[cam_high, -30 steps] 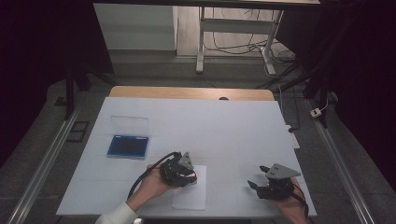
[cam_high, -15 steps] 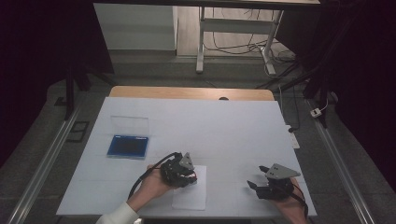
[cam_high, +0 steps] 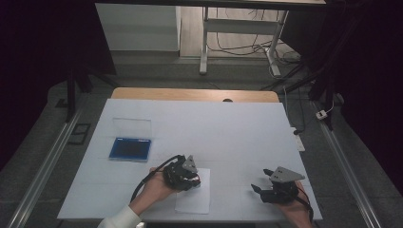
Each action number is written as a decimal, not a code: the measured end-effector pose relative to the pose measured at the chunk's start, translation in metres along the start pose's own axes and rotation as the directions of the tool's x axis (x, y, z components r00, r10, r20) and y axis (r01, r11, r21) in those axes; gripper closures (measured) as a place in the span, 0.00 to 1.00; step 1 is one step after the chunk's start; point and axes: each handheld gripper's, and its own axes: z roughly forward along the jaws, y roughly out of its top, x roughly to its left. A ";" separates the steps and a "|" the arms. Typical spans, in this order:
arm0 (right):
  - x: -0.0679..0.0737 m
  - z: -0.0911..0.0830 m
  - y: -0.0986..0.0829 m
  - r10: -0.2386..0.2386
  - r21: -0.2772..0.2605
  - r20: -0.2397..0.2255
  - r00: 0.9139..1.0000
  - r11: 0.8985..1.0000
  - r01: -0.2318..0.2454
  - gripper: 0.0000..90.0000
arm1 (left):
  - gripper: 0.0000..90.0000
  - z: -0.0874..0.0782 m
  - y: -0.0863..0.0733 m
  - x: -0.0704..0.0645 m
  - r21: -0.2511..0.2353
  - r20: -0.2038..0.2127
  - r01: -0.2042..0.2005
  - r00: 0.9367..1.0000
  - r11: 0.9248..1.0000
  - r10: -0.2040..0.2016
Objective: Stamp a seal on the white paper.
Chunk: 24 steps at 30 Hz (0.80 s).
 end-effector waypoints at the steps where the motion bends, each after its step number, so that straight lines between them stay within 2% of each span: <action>1: 0.000 0.000 0.000 0.000 -0.001 0.000 1.000 1.000 0.000 0.28 | 0.79 0.000 0.000 0.000 -0.001 0.001 0.002 1.000 1.000 -0.002; 16: 0.000 0.001 0.000 -0.005 0.006 -0.001 1.000 1.000 0.005 0.28 | 0.79 0.000 -0.001 0.000 -0.012 0.002 0.001 1.000 1.000 -0.001; 18: 0.000 0.001 0.000 -0.002 0.002 -0.001 1.000 1.000 0.002 0.28 | 0.79 -0.004 -0.002 0.000 -0.039 -0.002 -0.011 1.000 0.999 0.011; 20: 0.000 0.000 0.000 0.000 -0.001 -0.001 1.000 1.000 0.000 0.28 | 0.78 -0.007 -0.001 -0.002 -0.031 -0.018 -0.028 0.999 0.999 0.028; 24: -0.001 -0.001 0.000 0.001 -0.004 0.002 1.000 1.000 -0.001 0.28 | 0.78 -0.018 0.004 -0.005 -0.087 -0.028 -0.043 0.999 0.995 0.040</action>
